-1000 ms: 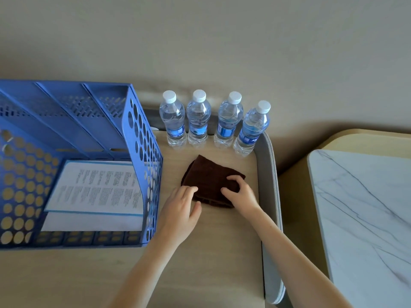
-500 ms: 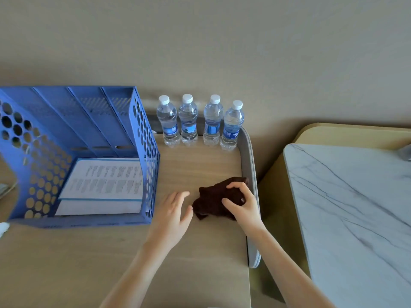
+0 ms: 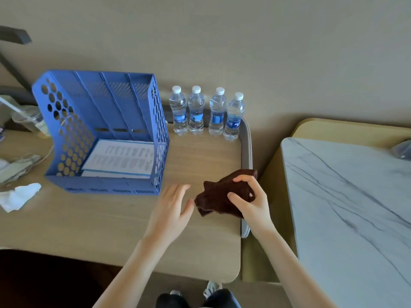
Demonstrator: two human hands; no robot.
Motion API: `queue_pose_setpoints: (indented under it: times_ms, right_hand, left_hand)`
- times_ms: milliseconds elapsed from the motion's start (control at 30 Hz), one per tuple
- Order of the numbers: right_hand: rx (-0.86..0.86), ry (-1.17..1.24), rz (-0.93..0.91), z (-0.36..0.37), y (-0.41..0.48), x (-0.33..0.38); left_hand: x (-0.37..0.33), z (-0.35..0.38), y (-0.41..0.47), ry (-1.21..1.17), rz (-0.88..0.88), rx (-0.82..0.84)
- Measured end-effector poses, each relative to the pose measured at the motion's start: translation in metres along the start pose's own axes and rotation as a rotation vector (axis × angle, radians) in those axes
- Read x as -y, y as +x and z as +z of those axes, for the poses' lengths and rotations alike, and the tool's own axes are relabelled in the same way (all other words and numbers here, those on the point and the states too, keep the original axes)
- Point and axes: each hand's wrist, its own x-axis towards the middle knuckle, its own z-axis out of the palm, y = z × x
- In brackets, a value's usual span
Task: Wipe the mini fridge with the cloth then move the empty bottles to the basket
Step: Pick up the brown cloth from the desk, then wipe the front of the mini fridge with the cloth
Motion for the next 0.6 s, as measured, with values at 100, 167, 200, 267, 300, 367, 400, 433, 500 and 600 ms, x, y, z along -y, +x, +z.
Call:
queue_pose_setpoints:
  times_ms: [100, 167, 200, 267, 300, 367, 400, 433, 500, 600]
  right_hand:
    - [-0.016, 0.003, 0.000, 0.008, -0.037, -0.006]
    - [-0.033, -0.009, -0.008, 0.016, -0.063, -0.008]
    - [-0.044, -0.020, -0.018, 0.021, -0.076, -0.008]
    - [-0.076, -0.042, -0.041, 0.032, -0.104, -0.009]
    - [-0.095, -0.051, -0.042, 0.039, -0.119, -0.010]
    - [-0.139, -0.054, -0.017, 0.053, -0.151, -0.014]
    - [-0.165, -0.044, -0.002, 0.061, -0.169, -0.017]
    - [-0.191, -0.034, 0.008, 0.069, -0.188, -0.021]
    - [-0.247, -0.027, 0.024, 0.087, -0.227, -0.030]
    - [-0.333, -0.015, 0.065, 0.108, -0.287, -0.043]
  left_hand:
    - [0.005, -0.004, -0.027, -0.011, 0.025, 0.026]
    - [0.009, -0.010, -0.045, -0.022, 0.039, 0.040]
    - [0.012, -0.014, -0.053, -0.027, 0.050, 0.046]
    - [0.018, -0.024, -0.071, -0.029, 0.077, 0.060]
    - [0.022, -0.029, -0.081, -0.027, 0.093, 0.068]
    - [0.031, -0.039, -0.104, -0.029, 0.132, 0.094]
    - [0.036, -0.043, -0.118, -0.034, 0.153, 0.108]
    - [0.041, -0.046, -0.132, -0.040, 0.170, 0.123]
    - [0.052, -0.051, -0.162, -0.053, 0.198, 0.167]
    - [0.062, -0.054, -0.204, -0.059, 0.260, 0.245]
